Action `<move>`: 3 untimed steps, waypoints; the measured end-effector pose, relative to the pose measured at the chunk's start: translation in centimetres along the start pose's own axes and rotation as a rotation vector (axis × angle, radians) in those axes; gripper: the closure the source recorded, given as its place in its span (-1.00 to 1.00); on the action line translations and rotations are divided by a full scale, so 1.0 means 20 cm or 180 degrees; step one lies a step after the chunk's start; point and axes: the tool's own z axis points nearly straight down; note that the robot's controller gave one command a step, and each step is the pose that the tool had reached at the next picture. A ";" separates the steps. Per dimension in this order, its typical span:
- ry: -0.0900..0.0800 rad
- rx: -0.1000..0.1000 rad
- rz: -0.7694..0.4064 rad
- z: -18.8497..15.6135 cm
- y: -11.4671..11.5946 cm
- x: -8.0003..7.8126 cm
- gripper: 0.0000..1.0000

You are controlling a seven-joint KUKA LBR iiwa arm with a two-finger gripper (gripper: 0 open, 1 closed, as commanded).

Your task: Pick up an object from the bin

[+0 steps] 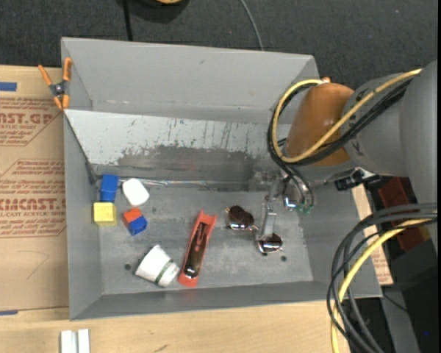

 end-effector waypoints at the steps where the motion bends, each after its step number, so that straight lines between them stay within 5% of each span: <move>1: -0.0020 0.0006 -0.0273 0.01 0.04 0.00 -1.00; 2: -0.0018 -0.0002 -0.0224 0.01 0.04 0.01 -1.00; 3: -0.0017 -0.0002 0.0623 0.02 0.08 0.03 -1.00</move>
Offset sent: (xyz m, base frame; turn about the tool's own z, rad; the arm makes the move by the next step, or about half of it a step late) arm -0.0074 0.0066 -0.0045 0.2095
